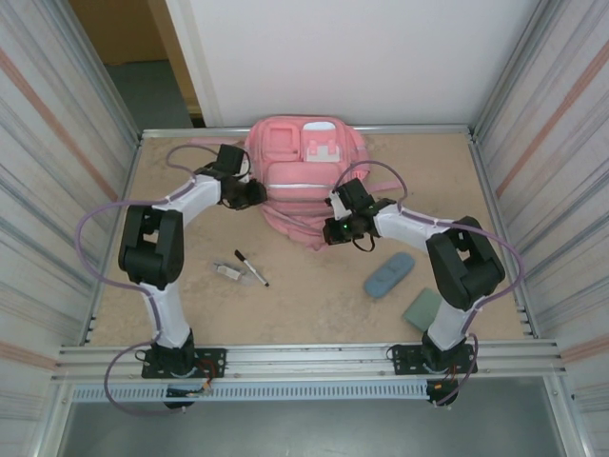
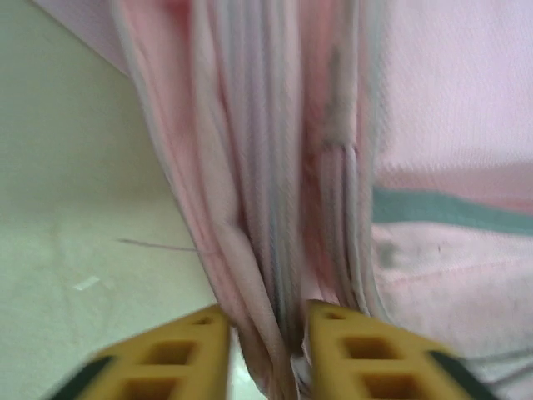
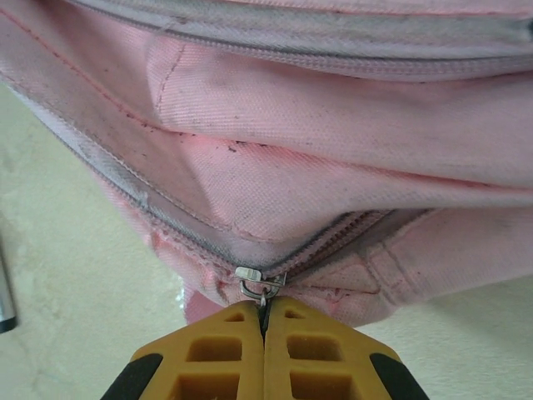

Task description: Pack the student bag

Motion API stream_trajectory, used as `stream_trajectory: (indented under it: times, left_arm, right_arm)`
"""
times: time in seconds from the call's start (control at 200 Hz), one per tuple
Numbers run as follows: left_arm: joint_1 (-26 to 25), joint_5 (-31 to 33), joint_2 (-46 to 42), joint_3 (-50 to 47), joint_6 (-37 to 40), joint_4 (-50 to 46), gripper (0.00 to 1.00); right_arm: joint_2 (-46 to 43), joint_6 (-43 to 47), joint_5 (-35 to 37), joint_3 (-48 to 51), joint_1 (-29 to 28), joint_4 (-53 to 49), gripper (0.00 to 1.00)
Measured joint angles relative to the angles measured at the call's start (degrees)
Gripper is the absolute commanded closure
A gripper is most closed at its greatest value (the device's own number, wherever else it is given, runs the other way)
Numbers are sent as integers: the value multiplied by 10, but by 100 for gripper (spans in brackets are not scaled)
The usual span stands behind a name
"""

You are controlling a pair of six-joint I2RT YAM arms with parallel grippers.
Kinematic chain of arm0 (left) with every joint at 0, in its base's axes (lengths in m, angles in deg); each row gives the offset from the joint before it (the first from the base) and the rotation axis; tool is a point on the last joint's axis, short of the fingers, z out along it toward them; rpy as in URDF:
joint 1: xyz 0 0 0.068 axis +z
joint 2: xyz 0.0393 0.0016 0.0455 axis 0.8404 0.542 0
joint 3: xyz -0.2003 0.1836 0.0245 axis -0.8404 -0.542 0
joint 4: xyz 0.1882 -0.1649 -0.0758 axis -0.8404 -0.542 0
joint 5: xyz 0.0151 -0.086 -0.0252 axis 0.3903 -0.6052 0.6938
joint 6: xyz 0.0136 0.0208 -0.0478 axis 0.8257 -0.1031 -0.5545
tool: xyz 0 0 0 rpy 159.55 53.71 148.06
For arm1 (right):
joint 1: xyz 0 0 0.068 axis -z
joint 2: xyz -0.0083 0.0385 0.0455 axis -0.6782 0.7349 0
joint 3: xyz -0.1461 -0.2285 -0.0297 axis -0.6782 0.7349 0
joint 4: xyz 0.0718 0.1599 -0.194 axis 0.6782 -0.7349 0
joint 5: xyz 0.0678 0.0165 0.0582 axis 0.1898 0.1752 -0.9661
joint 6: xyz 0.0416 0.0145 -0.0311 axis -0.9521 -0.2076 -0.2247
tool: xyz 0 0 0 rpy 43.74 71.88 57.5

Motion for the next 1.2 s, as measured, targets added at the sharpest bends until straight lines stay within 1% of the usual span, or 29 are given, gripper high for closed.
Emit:
stream_trajectory:
  times: [0.115,0.22,0.291,0.351,0.461,0.621,0.732,0.867,1.057,1.198]
  left_arm:
    - [17,21,-33,-27,-9,21,45]
    - [19,30,-100,-78,-22,16,40]
    - [0,32,-143,-111,-34,14,39]
    - [-31,37,-167,-140,-50,19,39]
    - [-78,40,-172,-188,-83,30,40]
    - [-77,43,-157,-212,-122,23,40]
    - [-77,52,-172,-222,-147,28,35]
    - [-77,54,-212,-241,-184,17,25]
    - [-85,54,-291,-262,-211,-35,25]
    - [-90,53,-295,-267,-225,-47,30]
  right_arm:
    - [4,-32,-37,0,-9,-2,100]
    - [10,-62,-68,-5,-36,6,100]
    - [19,-79,-89,-19,-57,5,100]
    - [26,-87,-104,-32,-75,4,100]
    - [27,-98,-122,-44,-95,12,100]
    - [45,-100,-139,-62,-99,13,100]
    - [60,-100,-147,-72,-98,10,100]
    - [65,-97,-148,-73,-98,7,100]
    - [65,-85,-147,-75,-97,3,100]
    - [72,-79,-148,-90,-98,1,100]
